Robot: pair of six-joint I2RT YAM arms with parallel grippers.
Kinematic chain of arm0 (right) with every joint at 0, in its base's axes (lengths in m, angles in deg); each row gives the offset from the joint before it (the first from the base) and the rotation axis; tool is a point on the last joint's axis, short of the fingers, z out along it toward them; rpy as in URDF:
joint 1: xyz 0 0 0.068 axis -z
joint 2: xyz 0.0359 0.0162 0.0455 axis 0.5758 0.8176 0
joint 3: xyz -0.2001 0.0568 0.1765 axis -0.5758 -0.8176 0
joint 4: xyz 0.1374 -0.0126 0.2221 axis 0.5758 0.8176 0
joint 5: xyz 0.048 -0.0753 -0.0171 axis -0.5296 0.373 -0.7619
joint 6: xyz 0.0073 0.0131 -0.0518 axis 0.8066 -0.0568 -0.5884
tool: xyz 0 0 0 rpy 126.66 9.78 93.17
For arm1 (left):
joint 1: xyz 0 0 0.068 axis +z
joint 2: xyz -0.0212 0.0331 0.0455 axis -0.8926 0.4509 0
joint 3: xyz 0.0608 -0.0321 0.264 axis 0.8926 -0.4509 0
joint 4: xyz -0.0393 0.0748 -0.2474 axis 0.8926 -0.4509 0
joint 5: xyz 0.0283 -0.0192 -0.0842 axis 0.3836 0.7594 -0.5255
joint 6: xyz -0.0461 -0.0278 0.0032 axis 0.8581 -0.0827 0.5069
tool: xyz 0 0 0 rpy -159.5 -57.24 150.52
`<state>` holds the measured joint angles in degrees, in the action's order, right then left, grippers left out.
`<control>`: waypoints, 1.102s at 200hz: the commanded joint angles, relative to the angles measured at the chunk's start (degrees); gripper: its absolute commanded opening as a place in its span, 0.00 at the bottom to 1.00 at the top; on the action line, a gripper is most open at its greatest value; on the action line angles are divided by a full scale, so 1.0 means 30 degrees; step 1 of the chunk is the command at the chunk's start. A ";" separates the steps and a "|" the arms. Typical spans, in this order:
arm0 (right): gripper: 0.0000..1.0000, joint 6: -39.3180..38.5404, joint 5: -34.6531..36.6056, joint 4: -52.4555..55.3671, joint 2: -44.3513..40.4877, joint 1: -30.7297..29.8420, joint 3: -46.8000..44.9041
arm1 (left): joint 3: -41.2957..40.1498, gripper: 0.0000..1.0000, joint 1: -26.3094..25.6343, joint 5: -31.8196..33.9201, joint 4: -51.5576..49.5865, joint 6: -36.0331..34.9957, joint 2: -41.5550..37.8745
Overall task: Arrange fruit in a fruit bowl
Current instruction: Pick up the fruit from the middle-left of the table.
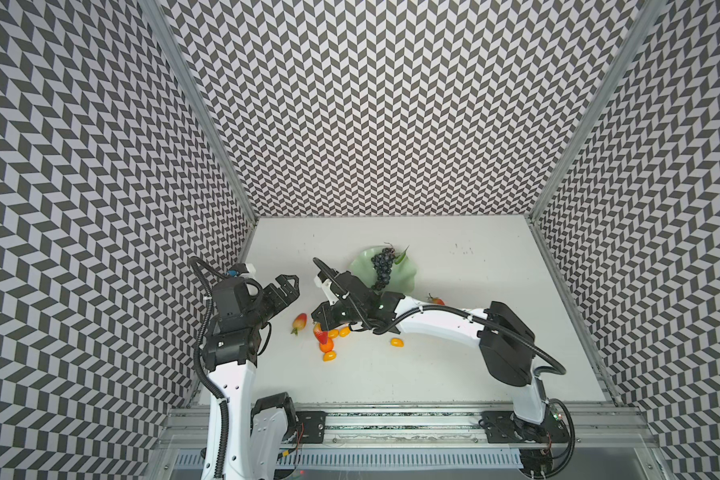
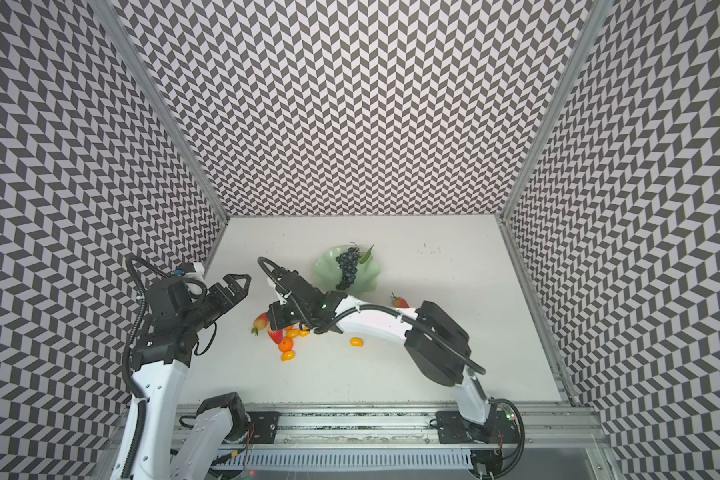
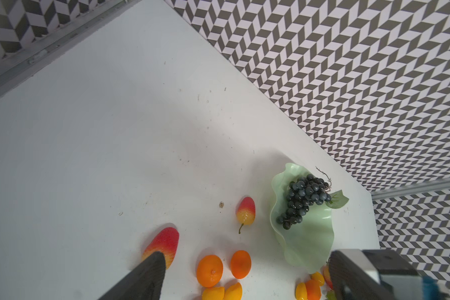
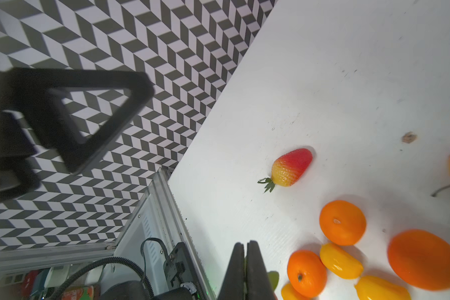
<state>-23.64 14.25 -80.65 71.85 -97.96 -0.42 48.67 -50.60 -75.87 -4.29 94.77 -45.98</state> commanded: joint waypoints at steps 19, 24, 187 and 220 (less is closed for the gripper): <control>0.00 -0.1466 0.2022 -0.2592 -0.3552 0.0352 -0.3519 | -0.0133 1.00 -0.1060 -0.1564 0.1609 -0.0457 0.0177; 0.00 -0.1603 0.2349 -0.2689 -0.3939 0.0392 -0.3897 | -0.0157 1.00 -0.1275 -0.1616 0.1721 -0.0422 0.0257; 0.00 -0.5286 0.0569 -0.4534 -0.8725 0.6053 -0.9899 | -0.1249 1.00 -1.1047 0.1293 0.8472 0.3167 0.5300; 0.00 -0.6520 0.0056 -0.4533 -0.8622 0.7510 -1.0142 | -0.0990 1.00 -1.2194 0.1368 1.0183 0.3659 0.7131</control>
<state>-39.29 17.53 -91.36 47.46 -77.50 -30.19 45.13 -85.22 -73.27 19.97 103.86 -27.40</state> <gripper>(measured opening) 0.048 0.997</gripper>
